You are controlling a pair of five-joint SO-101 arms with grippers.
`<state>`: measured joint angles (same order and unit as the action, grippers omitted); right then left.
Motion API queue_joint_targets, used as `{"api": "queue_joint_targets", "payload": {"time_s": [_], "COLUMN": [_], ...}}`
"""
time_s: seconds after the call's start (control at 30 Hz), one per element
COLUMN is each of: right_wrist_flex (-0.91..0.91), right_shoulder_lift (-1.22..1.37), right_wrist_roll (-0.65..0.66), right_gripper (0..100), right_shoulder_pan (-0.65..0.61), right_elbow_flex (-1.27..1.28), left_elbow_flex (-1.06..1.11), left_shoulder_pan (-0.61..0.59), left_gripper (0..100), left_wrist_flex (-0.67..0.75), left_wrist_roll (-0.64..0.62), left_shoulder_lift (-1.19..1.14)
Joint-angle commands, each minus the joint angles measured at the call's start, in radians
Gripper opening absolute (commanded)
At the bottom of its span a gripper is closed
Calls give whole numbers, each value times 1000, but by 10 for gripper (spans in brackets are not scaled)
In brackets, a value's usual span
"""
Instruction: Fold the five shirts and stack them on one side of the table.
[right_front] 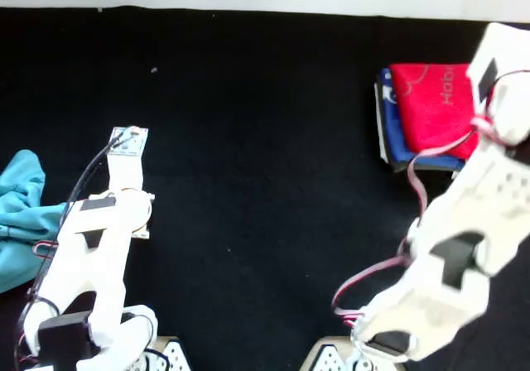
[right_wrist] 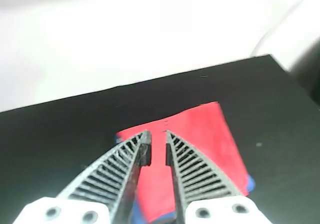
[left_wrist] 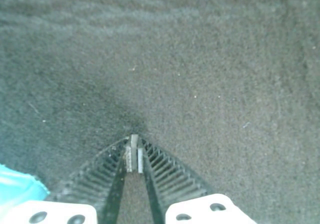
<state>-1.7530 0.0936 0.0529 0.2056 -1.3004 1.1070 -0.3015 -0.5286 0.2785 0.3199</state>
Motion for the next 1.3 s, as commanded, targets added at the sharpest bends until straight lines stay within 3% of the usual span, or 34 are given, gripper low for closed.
{"api": "queue_joint_targets", "payload": {"time_s": [0.0, 0.1, 0.27, 0.57, 0.73, 0.87, 1.03, 1.13, 1.27], "right_wrist_flex": [-12, -7, 108, 150, 211, 363, 573, 654, 731], "right_shoulder_lift": [-371, -579, -826, -1267, -1403, -1449, -1428, -1428, -1429], "right_wrist_roll": [-3, -5, -2, -2, 0, 199, 264, 264, 259], "right_gripper": [59, 59, 59, 59, 59, 59, 59, 59, 59], "right_shoulder_pan": [-137, -220, -236, -346, -346, -317, -277, -251, -240], "right_elbow_flex": [409, 788, 1376, 1569, 1956, 2199, 2536, 2660, 2763], "left_elbow_flex": [2, 2, 2, 2, 2, 2, -10, -105, -363], "left_shoulder_pan": [13, 13, 13, 13, 13, 13, 13, -36, -216], "left_gripper": [10, 10, 10, 10, 10, 10, 12, 13, 14], "left_wrist_flex": [29, 29, 29, 29, 29, 28, 20, -158, -499], "left_wrist_roll": [6, 6, 6, 6, 6, 6, 9, 11, 11], "left_shoulder_lift": [5, 5, 5, 5, 5, 5, 5, 7, 5]}}
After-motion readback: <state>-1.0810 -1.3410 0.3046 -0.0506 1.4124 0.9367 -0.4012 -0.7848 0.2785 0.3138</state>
